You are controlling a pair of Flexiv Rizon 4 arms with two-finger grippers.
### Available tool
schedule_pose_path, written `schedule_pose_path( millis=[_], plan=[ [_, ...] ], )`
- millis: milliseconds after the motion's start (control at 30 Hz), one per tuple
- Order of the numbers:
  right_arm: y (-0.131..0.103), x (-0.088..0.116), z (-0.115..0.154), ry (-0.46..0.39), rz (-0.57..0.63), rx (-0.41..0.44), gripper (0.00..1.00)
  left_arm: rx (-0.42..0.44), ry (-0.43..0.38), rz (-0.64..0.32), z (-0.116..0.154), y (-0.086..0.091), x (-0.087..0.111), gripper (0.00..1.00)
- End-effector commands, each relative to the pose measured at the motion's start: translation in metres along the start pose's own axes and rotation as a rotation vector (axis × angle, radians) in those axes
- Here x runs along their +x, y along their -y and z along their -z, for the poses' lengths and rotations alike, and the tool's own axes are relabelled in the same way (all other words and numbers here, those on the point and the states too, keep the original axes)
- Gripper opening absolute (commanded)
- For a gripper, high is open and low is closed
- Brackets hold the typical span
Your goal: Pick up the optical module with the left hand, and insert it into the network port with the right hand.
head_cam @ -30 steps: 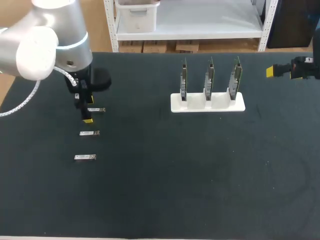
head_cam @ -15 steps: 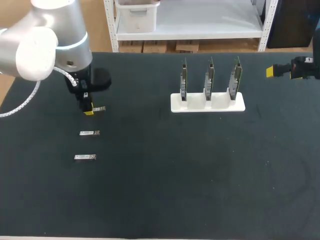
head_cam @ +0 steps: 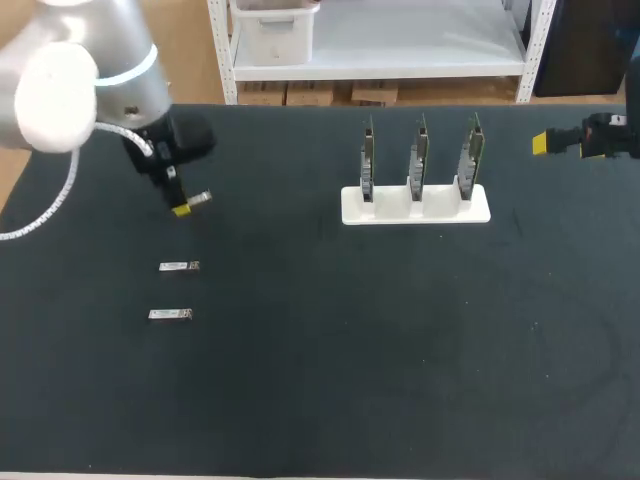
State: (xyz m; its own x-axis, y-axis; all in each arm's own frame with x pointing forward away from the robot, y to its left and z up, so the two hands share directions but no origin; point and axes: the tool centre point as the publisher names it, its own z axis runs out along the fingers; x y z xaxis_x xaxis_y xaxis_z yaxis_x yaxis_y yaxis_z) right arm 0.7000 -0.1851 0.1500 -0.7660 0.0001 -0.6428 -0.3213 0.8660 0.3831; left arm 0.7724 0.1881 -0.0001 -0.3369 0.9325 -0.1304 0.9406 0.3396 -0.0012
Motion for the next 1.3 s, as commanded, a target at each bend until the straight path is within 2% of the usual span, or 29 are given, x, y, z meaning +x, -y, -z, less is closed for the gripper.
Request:
schedule_pose_path(
  millis=[33,167,267,433,633,767,867,1067,1300],
  plan=[
    [0.0,0.0,0.0,0.0,0.0,0.0,1.0,-0.004,0.118,0.108,0.017,-0.009,0.01,0.0],
    [0.0,0.0,0.0,0.0,0.0,0.0,1.0,-0.053,0.233,0.255,0.037,-0.03,0.006,0.0],
    [0.0,0.0,0.0,0.0,0.0,0.0,1.0,-0.11,0.352,0.357,0.062,-0.044,-0.002,0.0],
    [0.0,0.0,0.0,0.0,0.0,0.0,1.0,-0.162,0.507,0.463,0.096,-0.059,-0.014,0.0],
    [0.0,0.0,0.0,0.0,0.0,0.0,1.0,-0.117,0.666,0.528,0.131,-0.064,-0.031,0.0],
    [0.0,0.0,0.0,0.0,0.0,0.0,1.0,-0.07,0.777,0.5,0.157,-0.059,-0.052,0.0],
    [0.0,0.0,0.0,0.0,0.0,0.0,1.0,-0.073,0.83,0.451,0.173,-0.053,-0.069,0.0],
    [0.0,0.0,0.0,0.0,0.0,0.0,1.0,-0.063,0.889,0.319,0.19,-0.042,-0.101,0.0],
    [0.0,0.0,0.0,0.0,0.0,0.0,1.0,-0.009,0.946,0.189,0.201,-0.026,-0.137,0.0]
  ],
)
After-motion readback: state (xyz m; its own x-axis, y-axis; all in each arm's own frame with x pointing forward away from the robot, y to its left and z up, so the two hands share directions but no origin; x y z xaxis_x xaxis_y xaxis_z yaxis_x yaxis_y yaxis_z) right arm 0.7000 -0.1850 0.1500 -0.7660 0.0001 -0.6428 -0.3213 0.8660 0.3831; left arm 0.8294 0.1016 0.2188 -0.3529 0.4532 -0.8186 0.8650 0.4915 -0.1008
